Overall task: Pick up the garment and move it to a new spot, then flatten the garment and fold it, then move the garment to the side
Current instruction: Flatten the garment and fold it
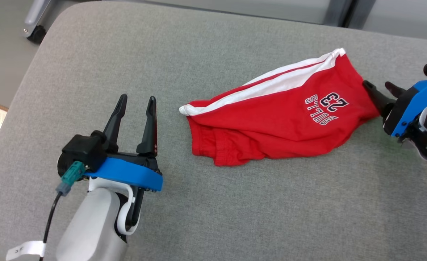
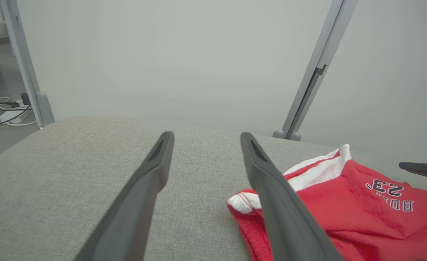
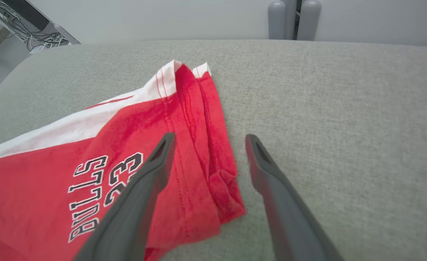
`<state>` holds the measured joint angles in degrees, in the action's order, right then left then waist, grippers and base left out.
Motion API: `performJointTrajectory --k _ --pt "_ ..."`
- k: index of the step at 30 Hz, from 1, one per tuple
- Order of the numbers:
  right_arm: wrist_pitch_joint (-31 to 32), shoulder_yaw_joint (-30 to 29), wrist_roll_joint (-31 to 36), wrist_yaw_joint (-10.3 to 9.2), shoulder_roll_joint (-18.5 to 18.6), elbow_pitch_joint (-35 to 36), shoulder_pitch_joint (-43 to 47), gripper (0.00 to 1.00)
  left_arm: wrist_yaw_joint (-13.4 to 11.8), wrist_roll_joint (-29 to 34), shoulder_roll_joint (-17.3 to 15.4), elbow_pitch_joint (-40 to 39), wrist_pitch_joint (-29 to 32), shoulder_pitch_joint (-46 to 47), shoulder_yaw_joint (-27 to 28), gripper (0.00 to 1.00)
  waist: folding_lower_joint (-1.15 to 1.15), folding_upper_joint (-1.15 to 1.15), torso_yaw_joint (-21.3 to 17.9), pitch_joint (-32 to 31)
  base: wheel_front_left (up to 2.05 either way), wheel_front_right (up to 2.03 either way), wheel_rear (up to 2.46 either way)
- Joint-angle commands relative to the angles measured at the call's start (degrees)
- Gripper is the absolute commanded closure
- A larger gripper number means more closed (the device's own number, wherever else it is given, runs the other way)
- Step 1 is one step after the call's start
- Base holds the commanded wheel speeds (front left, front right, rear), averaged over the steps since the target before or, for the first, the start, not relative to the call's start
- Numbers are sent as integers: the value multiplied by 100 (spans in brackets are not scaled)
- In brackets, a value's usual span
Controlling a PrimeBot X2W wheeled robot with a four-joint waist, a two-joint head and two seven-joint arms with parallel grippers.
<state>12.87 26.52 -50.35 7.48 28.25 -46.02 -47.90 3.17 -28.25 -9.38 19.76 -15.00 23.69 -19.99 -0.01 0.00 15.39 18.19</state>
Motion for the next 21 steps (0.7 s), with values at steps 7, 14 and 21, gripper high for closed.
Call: performJointTrajectory --k 7,14,21 --pt "-112 -290 462 3 -243 -786 -567 0 308 800 299 -326 -23 -200 355 0 1 0 325 434 0 0 0" --pt "168 -268 871 2 -540 -1595 -687 0 418 978 482 -410 -24 -369 570 0 1 0 469 491 0 0 0" --pt "251 -41 954 13 -795 -1425 -512 100 448 1013 518 -401 -24 -471 696 0 1 0 339 384 0 0 0"
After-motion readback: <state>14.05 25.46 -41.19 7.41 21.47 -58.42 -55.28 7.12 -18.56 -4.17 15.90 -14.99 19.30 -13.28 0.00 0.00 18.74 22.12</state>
